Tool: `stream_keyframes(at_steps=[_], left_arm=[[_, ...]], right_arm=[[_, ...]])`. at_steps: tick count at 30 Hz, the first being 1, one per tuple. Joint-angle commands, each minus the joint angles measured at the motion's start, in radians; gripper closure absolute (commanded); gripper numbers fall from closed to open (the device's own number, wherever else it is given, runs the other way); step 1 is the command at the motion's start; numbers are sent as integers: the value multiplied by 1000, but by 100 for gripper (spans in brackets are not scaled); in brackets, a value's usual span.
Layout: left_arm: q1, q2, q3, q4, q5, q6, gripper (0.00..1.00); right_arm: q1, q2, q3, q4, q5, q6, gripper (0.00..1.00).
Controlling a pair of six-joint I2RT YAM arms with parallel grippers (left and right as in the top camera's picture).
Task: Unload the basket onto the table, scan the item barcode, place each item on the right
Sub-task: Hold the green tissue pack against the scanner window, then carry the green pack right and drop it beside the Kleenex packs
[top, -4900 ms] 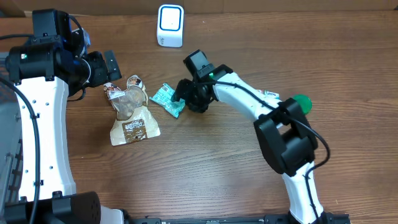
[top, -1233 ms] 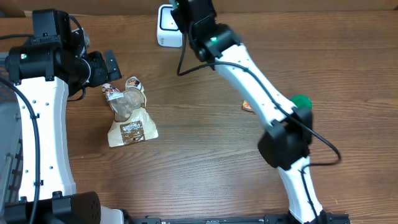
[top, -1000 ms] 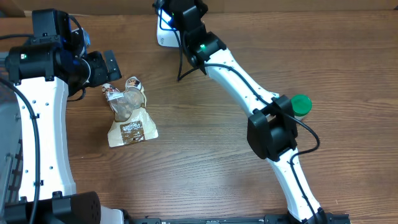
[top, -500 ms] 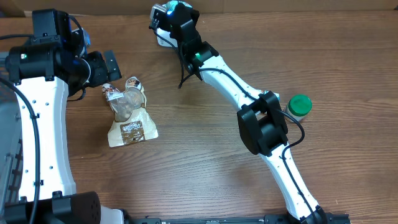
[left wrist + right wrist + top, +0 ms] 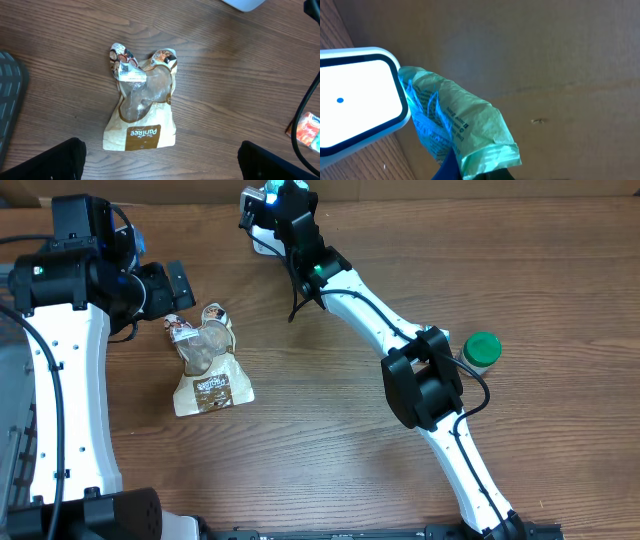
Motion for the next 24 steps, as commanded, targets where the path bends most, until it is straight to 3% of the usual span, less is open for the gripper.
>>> stream_keyframes(at_steps=[1,5,8,10,13,17,21,24], left_arm=[[3,-15,7,1,4,7,0],[3,-15,7,1,4,7,0],[3,-15,7,1,4,7,1],[3,-15,7,1,4,7,0],[3,-15,7,1,4,7,0],[3,-15,7,1,4,7,0],[3,-15,7,1,4,7,0],[3,-15,7,1,4,7,0]], right_arm=[[-6,-58,20,-16,-1,91,96],[-5,-156,20,-127,-2,247,96],[-6,-258,20,-278,-2,491,96],[-6,-343,20,-398,-7,729,96],[-22,-478,20,-636,-163,1022,96],[-76,-608,20,-926,-401,1304,96],[-200,-676,20,-1300,-660,1415,96],[-285,-658,-9,-1474,-675,1414,96]])
